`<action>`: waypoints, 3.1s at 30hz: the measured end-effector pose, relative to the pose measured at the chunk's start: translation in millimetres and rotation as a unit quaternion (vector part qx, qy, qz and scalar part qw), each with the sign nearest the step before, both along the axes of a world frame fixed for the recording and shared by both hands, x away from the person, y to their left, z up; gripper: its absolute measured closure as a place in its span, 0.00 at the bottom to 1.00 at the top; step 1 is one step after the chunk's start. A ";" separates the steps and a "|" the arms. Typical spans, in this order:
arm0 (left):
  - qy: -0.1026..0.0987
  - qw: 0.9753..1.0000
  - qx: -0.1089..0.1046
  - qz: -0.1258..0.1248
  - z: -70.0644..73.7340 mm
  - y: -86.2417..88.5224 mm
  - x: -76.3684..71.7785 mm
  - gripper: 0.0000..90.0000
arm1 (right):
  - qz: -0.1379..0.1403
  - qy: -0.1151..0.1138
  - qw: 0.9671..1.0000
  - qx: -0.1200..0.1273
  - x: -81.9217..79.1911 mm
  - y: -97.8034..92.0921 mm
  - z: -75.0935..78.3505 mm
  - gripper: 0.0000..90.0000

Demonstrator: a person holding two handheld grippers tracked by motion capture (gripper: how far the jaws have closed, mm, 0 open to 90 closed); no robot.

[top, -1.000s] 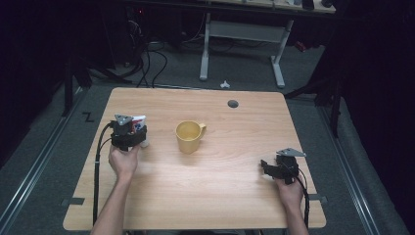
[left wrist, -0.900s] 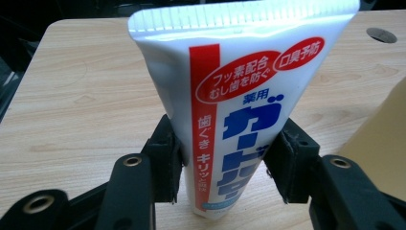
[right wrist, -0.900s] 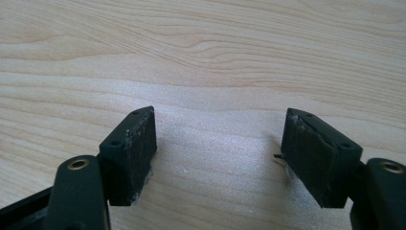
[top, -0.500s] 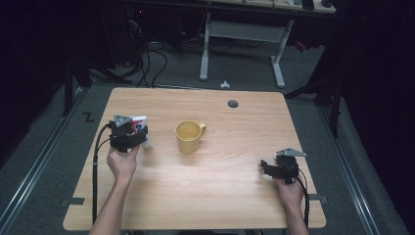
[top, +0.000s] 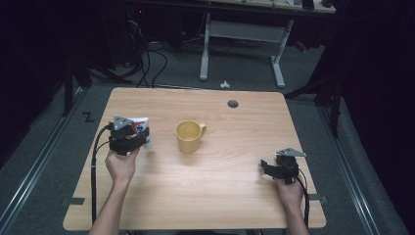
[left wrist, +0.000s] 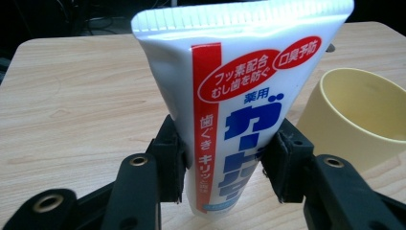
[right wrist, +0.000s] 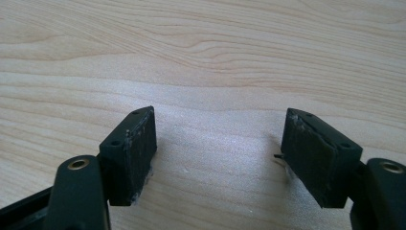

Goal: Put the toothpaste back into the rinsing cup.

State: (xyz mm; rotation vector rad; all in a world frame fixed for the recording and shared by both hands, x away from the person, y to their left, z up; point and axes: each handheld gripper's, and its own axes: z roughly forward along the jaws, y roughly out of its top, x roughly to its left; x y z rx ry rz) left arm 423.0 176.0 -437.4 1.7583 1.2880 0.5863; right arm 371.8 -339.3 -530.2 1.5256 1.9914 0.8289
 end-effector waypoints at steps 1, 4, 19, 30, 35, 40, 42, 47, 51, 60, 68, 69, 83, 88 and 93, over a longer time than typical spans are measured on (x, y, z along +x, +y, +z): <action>0.001 1.000 -0.001 -0.002 0.5 0.1 -0.8 0.61 | 0.000 0.000 1.000 0.000 0.0 0.0 0.0 0.31; 0.002 1.000 -0.002 -0.007 2.1 0.1 -2.8 0.62 | 0.000 0.000 1.000 0.000 0.0 0.0 0.0 0.31; 0.006 0.999 -0.001 -0.031 7.9 -5.0 -8.2 0.63 | 0.000 0.001 1.000 0.000 -0.2 0.2 0.0 0.31; 0.003 0.999 -0.010 -0.045 16.0 -8.9 -10.7 0.64 | 0.000 0.001 1.000 0.000 -0.3 0.2 0.0 0.31; 0.005 0.999 -0.017 -0.051 19.9 -10.0 -10.7 0.64 | 0.002 0.001 1.000 0.000 -0.3 0.4 0.1 0.31; 0.003 0.998 -0.015 -0.055 23.0 -11.7 -11.1 0.64 | 0.002 0.001 1.000 0.000 -0.3 0.4 0.1 0.31; 0.002 0.998 -0.014 -0.060 26.0 -13.7 -11.5 0.65 | 0.002 0.001 1.000 0.000 -0.3 0.4 0.1 0.31; -0.002 0.998 -0.017 -0.068 31.3 -16.9 -12.0 0.65 | 0.002 0.001 1.000 0.000 -0.4 0.4 0.1 0.31; -0.003 0.997 -0.017 -0.073 34.7 -18.8 -11.8 0.66 | 0.002 0.001 1.000 0.000 -0.4 0.4 0.1 0.31; -0.014 0.996 -0.020 -0.086 47.2 -26.8 -11.3 0.67 | 0.002 0.001 1.000 0.000 -0.4 0.4 0.0 0.31; -0.020 0.995 -0.025 -0.098 56.0 -35.2 -7.7 0.68 | 0.002 0.001 1.000 0.000 -0.4 0.4 0.0 0.31; -0.020 0.995 -0.025 -0.099 56.8 -36.4 -7.4 0.68 | 0.002 0.001 1.000 0.000 -0.4 0.4 0.0 0.31; -0.027 0.992 -0.024 -0.117 67.6 -54.6 -1.1 0.69 | 0.002 0.001 1.000 0.000 -0.3 0.4 0.0 0.31; -0.032 0.992 -0.021 -0.123 70.8 -62.6 1.5 0.69 | 0.002 0.001 1.000 0.000 -0.4 0.4 0.0 0.31; -0.033 0.991 -0.018 -0.131 72.9 -73.7 6.9 0.69 | 0.002 0.001 1.000 0.000 -0.3 0.3 0.0 0.31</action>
